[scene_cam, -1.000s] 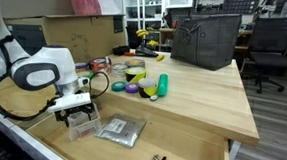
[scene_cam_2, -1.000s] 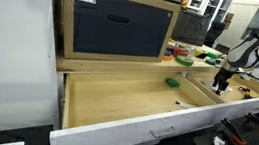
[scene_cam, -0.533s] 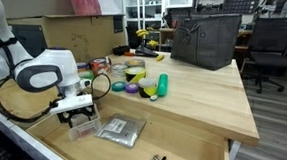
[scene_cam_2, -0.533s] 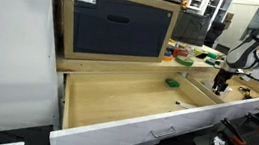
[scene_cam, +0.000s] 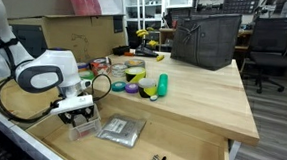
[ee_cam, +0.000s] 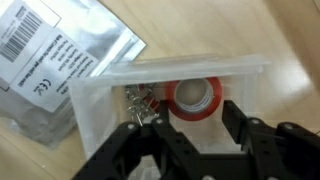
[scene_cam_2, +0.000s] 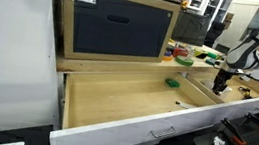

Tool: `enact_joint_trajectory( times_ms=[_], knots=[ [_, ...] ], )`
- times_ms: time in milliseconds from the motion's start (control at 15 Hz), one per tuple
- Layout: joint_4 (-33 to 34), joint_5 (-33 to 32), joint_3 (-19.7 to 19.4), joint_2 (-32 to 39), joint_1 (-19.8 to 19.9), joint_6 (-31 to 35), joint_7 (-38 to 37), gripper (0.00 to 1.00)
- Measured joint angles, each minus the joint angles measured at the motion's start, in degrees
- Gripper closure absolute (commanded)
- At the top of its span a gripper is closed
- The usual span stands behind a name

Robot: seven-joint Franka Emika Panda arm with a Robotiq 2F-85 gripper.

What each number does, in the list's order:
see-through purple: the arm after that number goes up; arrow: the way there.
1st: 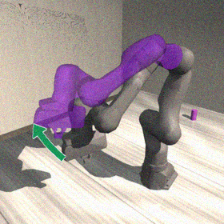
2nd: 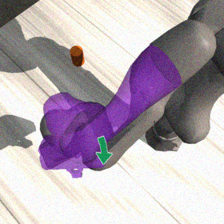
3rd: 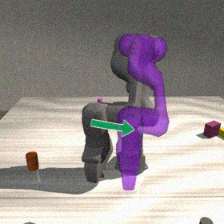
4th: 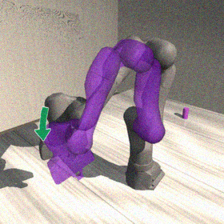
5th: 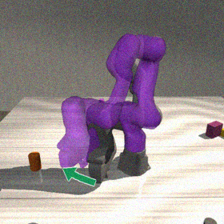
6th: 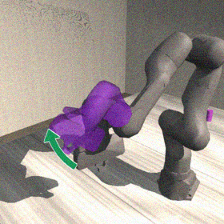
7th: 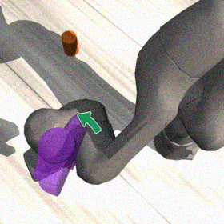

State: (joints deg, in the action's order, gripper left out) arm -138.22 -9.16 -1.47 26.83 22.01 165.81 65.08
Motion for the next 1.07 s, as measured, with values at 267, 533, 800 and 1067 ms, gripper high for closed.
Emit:
enact_joint_trajectory(
  times_ms=[267, 533, 800, 1067],
  knots=[
    [0.0, -0.45, -0.09, 0.01, 0.0, 0.0, 0.0, 0.65],
    [0.15, -1.18, -0.13, -0.09, -0.01, 0.06, 0.0, 0.96],
    [0.36, -1.4, -0.2, -0.13, 0.02, 0.06, 0.0, 1.0],
    [0.36, -1.51, -0.2, -0.57, 0.09, 0.06, 0.0, 0.72]
  ],
)
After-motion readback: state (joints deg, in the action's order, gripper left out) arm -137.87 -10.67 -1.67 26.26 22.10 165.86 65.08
